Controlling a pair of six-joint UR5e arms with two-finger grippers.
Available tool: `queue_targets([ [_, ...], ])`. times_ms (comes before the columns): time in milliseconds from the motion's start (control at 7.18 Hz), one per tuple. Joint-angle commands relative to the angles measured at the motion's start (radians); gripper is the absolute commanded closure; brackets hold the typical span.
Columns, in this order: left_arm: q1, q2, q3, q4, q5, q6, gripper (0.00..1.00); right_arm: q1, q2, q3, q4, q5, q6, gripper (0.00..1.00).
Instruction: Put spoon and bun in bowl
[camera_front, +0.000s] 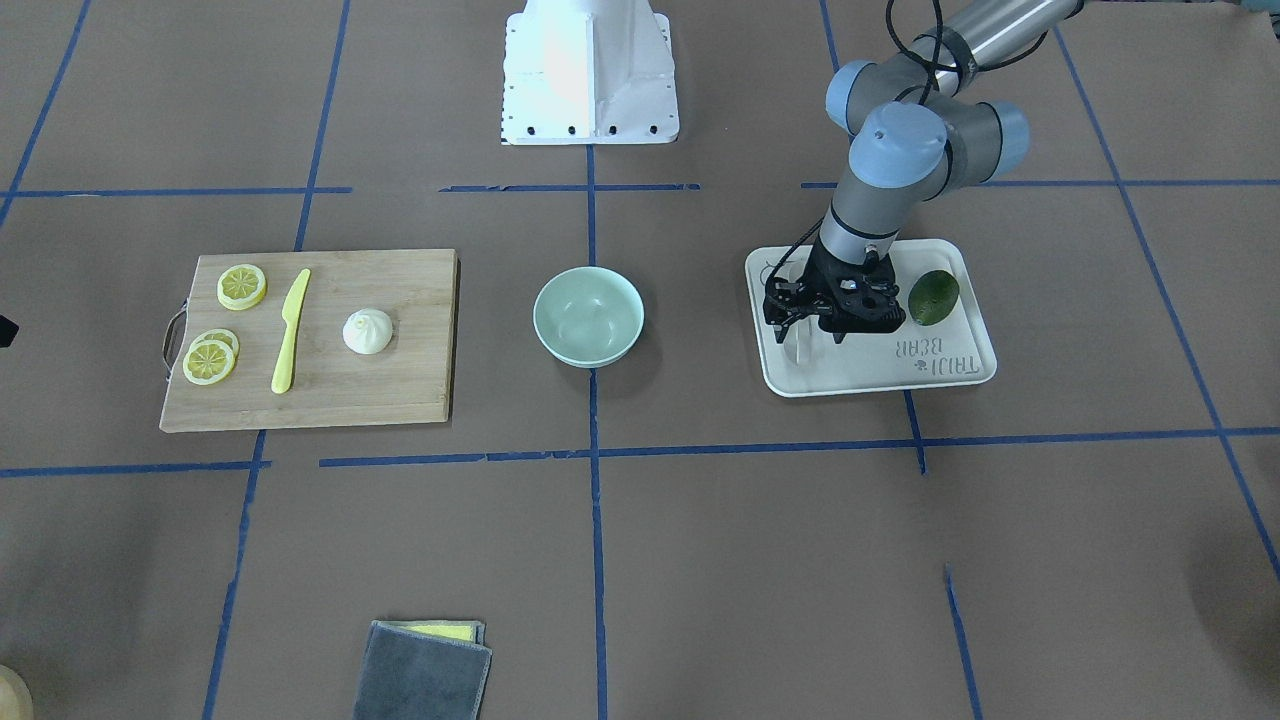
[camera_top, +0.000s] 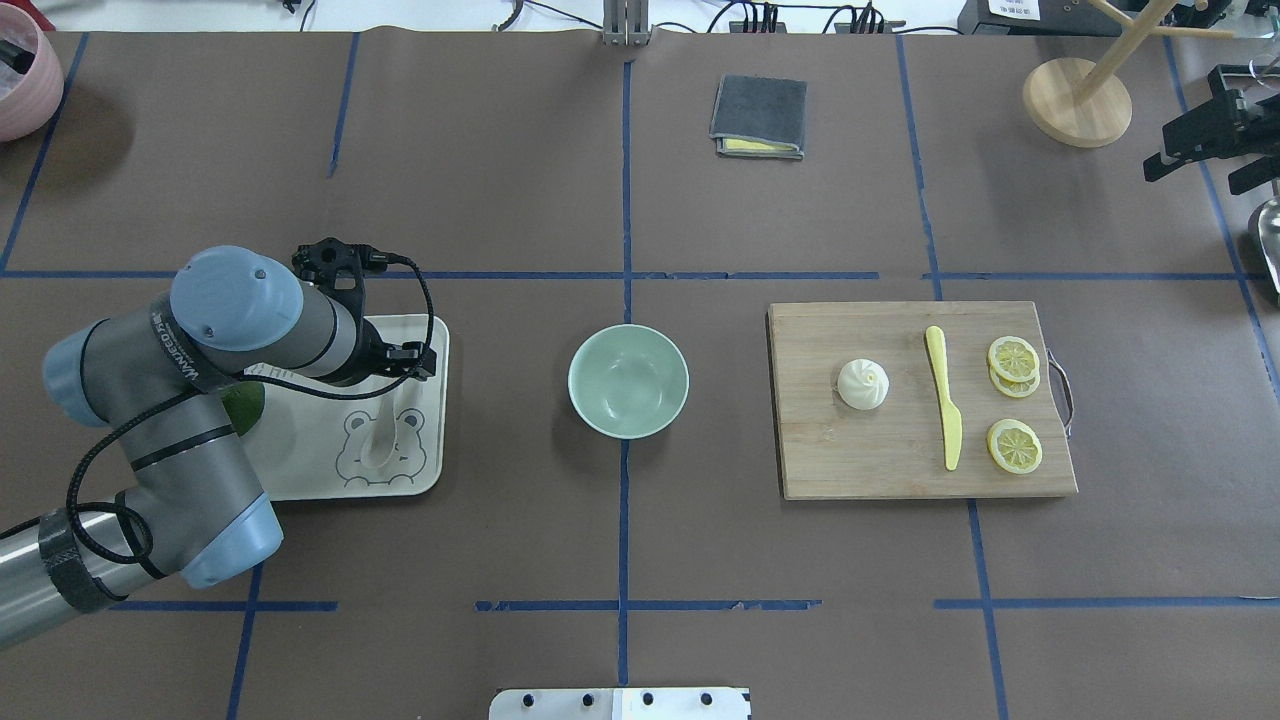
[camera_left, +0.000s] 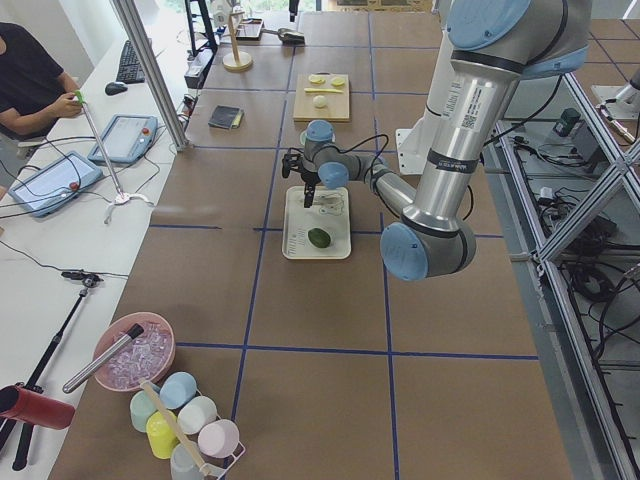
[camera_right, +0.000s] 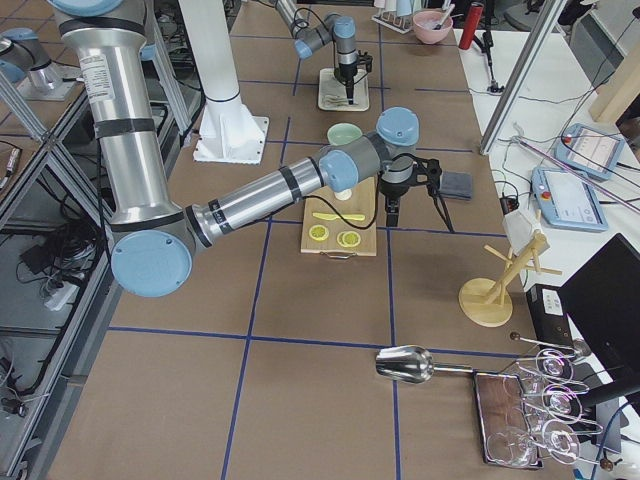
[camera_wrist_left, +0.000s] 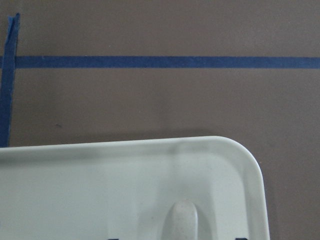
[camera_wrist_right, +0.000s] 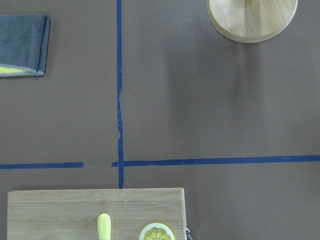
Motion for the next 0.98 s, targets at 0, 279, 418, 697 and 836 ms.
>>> queue_targets([
  [0,0.011,0.004,-0.001,0.001,-0.003,-0.005,0.25,-0.01,0.026,0.003,0.0,0.002,0.034,0.0],
  [279,0.012,0.005,-0.001,0.003,-0.006,-0.005,0.33,-0.012,0.038,0.003,-0.002,0.004,0.034,0.0],
  [418,0.012,0.005,-0.003,0.003,-0.007,-0.005,0.43,-0.013,0.038,0.003,-0.002,0.005,0.034,0.0],
  [697,0.012,0.033,-0.014,0.001,-0.007,-0.004,0.68,-0.019,0.039,0.003,-0.002,0.005,0.034,0.0],
  [836,0.012,0.034,-0.015,0.003,-0.007,-0.004,0.82,-0.025,0.053,0.002,-0.003,0.004,0.045,0.0],
])
